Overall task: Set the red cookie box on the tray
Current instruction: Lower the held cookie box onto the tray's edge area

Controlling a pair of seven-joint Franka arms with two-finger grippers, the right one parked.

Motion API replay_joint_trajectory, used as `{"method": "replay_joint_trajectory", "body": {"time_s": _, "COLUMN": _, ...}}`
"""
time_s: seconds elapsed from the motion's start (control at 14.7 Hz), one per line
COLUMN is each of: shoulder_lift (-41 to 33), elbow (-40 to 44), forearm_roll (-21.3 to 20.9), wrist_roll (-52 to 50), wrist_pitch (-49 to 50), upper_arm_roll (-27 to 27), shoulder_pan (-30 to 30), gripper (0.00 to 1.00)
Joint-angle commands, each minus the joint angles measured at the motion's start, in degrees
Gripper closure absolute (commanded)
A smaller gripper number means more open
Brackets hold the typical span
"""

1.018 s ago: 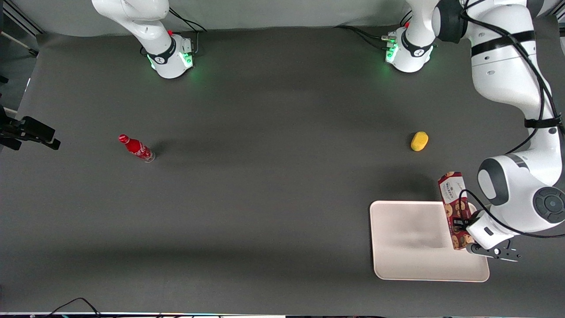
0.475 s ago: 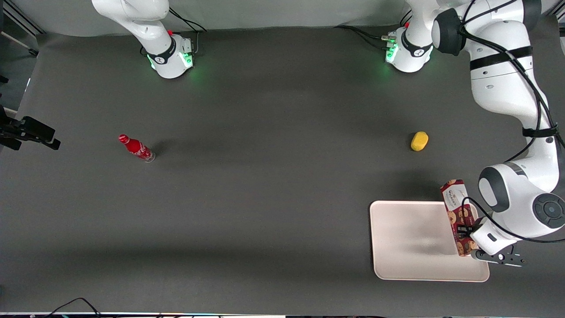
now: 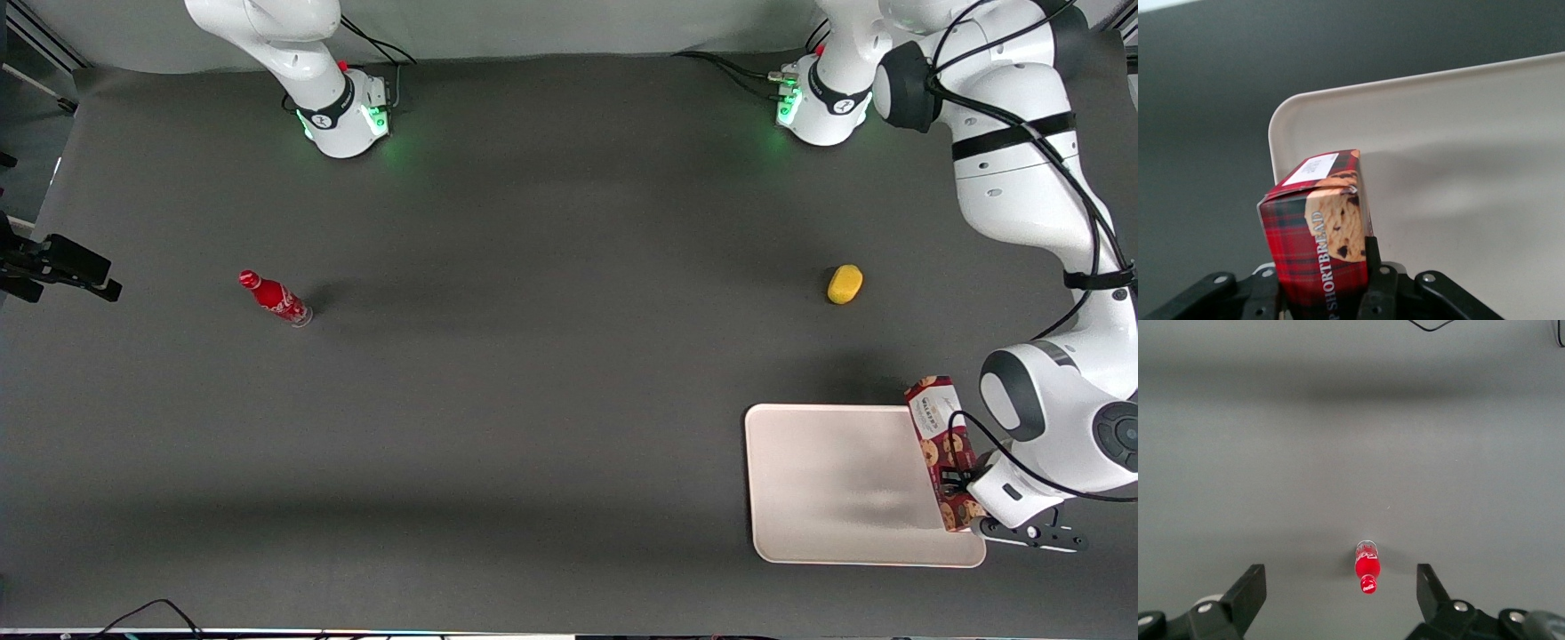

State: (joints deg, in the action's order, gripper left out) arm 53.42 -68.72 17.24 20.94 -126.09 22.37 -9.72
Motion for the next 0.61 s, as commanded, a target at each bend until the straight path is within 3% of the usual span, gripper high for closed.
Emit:
{"method": "replay_joint_trajectory", "body": {"time_s": 0.0, "shoulder_lift": 2.3, "elbow": 4.5, "forearm_roll": 1.2, "wrist_roll": 0.9, "wrist_pitch": -0.3, "upper_arm_roll": 0.4, "shoulder_pan": 0.7, "gripper": 1.00}}
{"method": "replay_joint_trajectory", "body": {"time_s": 0.54, "shoulder_lift": 3.5, "elbow": 4.5, "forearm_roll": 1.3, "wrist_roll": 1.0, "wrist_pitch": -6.0, "upper_arm_roll": 0.1, "shoulder_pan": 0.8, "gripper": 1.00}}
